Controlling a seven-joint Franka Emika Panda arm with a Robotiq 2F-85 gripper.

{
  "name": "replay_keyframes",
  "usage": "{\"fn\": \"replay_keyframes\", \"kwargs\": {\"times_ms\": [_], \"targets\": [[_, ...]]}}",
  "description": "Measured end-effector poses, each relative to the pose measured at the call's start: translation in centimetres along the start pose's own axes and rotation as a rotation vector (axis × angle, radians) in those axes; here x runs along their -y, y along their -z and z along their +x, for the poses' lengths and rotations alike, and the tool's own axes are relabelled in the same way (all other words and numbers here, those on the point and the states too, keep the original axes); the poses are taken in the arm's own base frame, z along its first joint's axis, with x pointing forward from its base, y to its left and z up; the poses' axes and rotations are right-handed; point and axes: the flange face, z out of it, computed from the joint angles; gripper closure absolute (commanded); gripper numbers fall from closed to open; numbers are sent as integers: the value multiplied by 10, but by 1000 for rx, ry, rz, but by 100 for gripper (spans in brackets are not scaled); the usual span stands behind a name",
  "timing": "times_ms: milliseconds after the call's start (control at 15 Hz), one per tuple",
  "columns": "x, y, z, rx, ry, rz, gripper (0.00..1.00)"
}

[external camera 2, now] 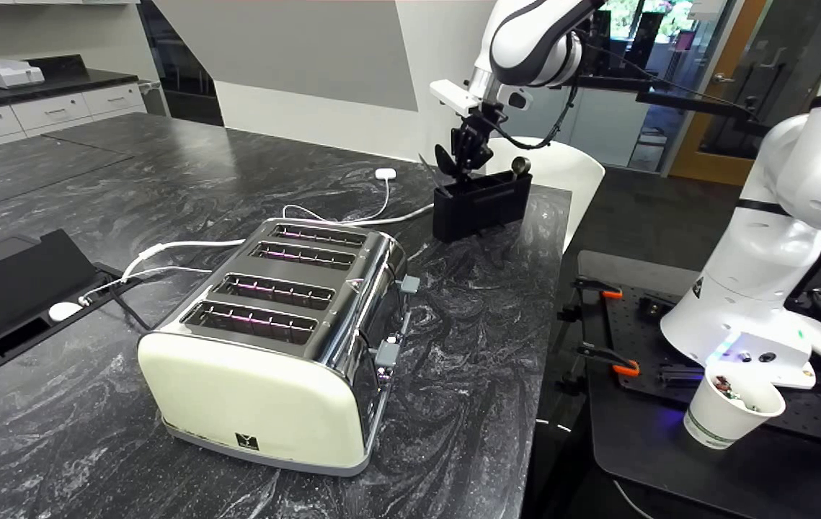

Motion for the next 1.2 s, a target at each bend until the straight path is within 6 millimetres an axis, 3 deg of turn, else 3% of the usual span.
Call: {"fn": "replay_keyframes", "kwargs": {"times_ms": [600,1200], "targets": [[-8,45,-16,4,103,112,96],[-55,135,-55,57,250,261,96]]}}
